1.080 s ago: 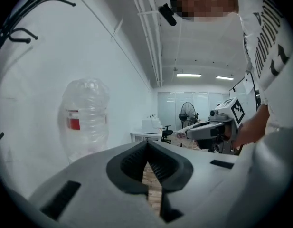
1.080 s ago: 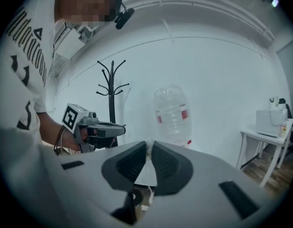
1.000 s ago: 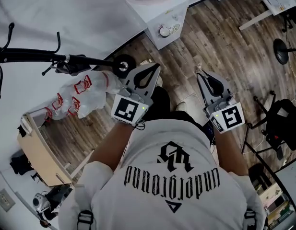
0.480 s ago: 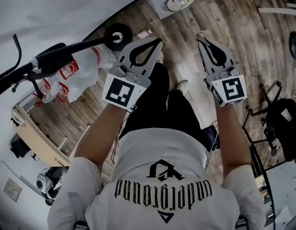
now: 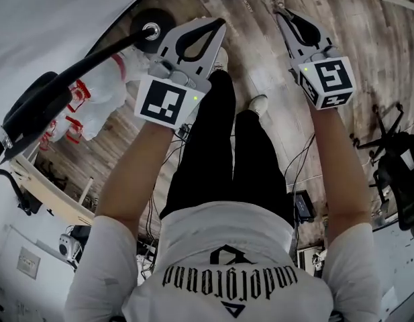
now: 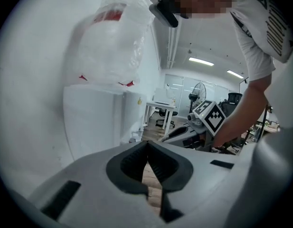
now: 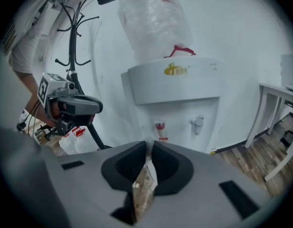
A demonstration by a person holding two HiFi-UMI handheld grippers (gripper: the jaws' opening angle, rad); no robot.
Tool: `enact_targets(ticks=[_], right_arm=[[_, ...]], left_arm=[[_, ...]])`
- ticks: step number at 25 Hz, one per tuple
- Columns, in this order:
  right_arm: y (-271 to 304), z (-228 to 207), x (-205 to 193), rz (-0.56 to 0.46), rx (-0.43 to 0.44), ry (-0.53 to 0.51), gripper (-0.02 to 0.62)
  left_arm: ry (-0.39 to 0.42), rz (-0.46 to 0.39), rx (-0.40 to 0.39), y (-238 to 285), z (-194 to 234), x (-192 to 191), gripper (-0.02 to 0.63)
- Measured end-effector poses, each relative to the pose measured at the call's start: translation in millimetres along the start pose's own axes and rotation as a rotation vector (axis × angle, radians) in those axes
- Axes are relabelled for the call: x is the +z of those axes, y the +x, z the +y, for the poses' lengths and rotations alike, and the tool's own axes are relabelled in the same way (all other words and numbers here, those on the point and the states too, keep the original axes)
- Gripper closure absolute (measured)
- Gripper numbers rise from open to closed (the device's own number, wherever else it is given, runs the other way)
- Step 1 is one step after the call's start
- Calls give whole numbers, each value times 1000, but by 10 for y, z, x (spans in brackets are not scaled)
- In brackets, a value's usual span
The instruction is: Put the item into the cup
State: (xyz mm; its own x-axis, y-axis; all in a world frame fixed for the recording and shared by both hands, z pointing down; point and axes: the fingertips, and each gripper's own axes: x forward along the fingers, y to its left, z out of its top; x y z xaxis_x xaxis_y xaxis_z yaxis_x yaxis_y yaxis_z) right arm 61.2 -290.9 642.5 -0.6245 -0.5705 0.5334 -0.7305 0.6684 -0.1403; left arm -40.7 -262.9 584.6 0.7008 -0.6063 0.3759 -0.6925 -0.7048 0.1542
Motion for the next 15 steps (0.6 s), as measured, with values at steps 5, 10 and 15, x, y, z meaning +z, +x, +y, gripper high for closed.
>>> enact_targets(ticks=[5, 10, 15], right_arm=[[431, -135, -236, 42, 1, -24, 551], [790, -222, -455, 77, -3, -55, 548], [1113, -349, -602, 104, -19, -38, 543]], left_arm=[[15, 3, -9, 335, 208, -299, 598], [17, -1, -3, 525, 359, -510, 598], [11, 7, 5, 619, 469, -668, 598]])
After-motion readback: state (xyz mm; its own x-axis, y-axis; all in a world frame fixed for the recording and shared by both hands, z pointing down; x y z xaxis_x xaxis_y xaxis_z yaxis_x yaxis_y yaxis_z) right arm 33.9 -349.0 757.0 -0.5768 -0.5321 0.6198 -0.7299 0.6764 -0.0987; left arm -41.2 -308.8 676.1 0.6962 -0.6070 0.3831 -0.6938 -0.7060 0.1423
